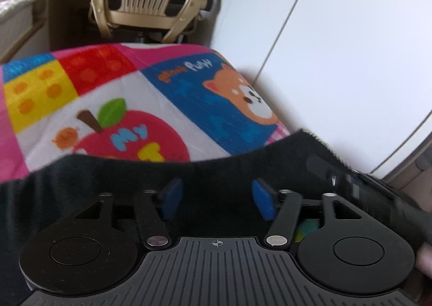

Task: Fold clothes
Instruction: 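Grasp the lace end with the left gripper while the right gripper holds the garment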

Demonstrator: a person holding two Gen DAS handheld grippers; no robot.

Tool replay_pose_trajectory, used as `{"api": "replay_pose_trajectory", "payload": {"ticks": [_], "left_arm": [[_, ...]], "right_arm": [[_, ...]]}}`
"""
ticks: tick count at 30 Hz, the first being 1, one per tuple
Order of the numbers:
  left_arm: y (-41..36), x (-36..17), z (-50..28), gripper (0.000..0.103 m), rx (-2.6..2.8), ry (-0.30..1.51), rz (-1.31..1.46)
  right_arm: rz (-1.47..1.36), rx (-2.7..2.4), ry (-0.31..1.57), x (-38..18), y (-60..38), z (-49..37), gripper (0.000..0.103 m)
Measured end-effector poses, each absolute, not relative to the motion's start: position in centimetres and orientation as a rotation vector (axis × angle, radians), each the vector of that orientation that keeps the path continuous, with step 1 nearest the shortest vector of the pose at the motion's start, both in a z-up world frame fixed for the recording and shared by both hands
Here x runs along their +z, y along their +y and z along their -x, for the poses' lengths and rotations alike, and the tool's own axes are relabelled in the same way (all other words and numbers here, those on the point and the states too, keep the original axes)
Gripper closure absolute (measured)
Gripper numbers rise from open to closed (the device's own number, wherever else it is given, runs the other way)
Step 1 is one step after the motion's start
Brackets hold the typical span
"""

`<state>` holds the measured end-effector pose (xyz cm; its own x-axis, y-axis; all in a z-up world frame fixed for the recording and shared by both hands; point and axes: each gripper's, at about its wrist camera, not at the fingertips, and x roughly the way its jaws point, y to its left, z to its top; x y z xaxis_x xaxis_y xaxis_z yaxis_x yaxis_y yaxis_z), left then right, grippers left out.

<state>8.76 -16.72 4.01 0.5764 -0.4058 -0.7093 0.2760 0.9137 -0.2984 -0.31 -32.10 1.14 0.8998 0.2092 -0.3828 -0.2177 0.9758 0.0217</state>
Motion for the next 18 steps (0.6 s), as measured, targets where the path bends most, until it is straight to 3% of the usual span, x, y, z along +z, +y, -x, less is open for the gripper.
{"api": "replay_pose_trajectory", "payload": {"ticks": [5, 8, 15, 17, 18], "left_arm": [[-17.3, 5.9, -8.8, 0.027, -0.422, 0.827, 0.155], [-18.7, 6.7, -8.8, 0.020, -0.454, 0.812, 0.120], [-22.6, 6.9, -8.4, 0.018, -0.509, 0.793, 0.018], [-23.4, 6.3, -8.4, 0.029, -0.474, 0.794, -0.046], [-23.6, 5.9, -8.5, 0.046, -0.450, 0.798, -0.078]], "right_arm": [[0.289, 0.338, 0.404, 0.5, -27.7, 1.9, 0.089], [0.346, 0.348, 0.433, 0.1, -26.9, 1.5, 0.089], [0.404, 0.348, 0.439, -0.3, -25.9, 1.3, 0.086], [0.402, 0.349, 0.434, -0.3, -25.8, 1.3, 0.085], [0.397, 0.350, 0.433, -0.3, -25.9, 1.3, 0.084]]}}
